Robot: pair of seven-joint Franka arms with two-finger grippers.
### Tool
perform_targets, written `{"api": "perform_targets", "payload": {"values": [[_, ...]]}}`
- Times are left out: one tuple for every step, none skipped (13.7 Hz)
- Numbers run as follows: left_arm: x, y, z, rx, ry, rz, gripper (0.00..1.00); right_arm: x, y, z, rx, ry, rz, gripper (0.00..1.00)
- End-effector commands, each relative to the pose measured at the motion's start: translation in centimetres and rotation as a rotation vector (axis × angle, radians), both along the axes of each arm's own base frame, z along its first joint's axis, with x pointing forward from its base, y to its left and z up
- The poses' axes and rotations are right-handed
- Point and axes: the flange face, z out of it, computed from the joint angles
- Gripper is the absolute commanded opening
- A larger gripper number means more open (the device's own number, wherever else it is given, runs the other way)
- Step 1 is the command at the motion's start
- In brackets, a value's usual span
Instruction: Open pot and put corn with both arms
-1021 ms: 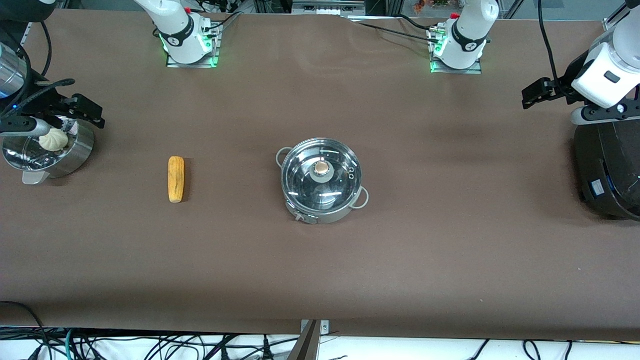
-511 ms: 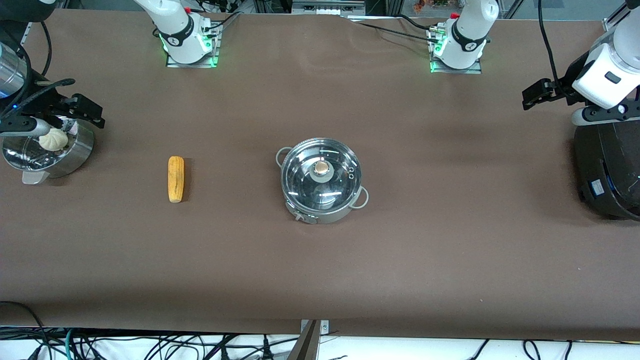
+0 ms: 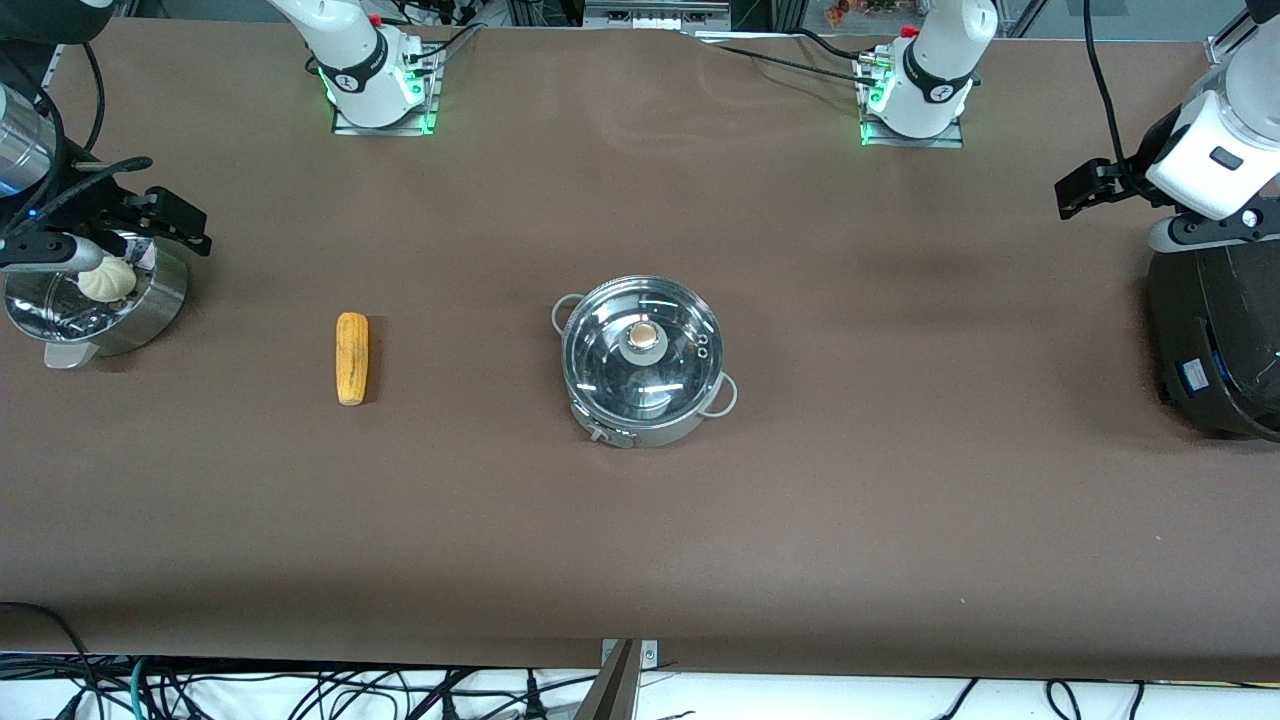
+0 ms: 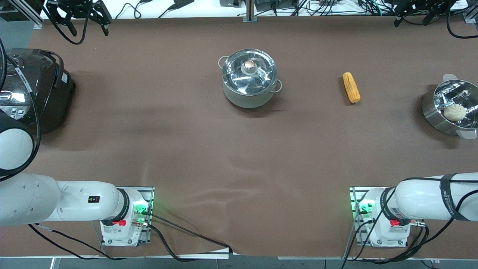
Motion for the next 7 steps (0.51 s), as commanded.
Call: {"api": "perform_targets", "payload": {"values": [[0.0, -0.3, 1.3, 0.042, -0.032, -0.01, 1.0, -0.2, 0.0, 0.3, -0.001, 0.007, 0.009, 1.0], [0.1, 0.0, 1.3, 0.043, -0.035, -0.006, 1.0, -0.2, 0.0, 0.3, -0.001, 0.007, 0.009, 1.0], [0.3, 0.3, 1.2, 0.043, -0.032, -0.007, 1.0, -0.2, 0.0, 0.2, -0.002, 0.009, 0.009, 1.0], [0.3, 0.7, 1.2, 0.042, -0.032, -0.004, 1.0, -0.1, 0.1, 0.0, -0.002, 0.012, 0.01, 1.0], [0.3, 0.8, 1.0, 0.041, -0.028, -0.001, 1.0, 0.0, 0.1, -0.2, -0.002, 0.016, 0.01, 1.0], [0.3, 1.1, 1.0, 0.041, -0.028, 0.002, 1.0, 0.4, 0.7, -1.0, -0.003, 0.03, 0.024, 1.0], [0.3, 1.5, 1.1, 0.038, -0.029, -0.005, 1.0, 0.5, 1.2, -1.6, -0.002, 0.044, 0.027, 1.0]]}}
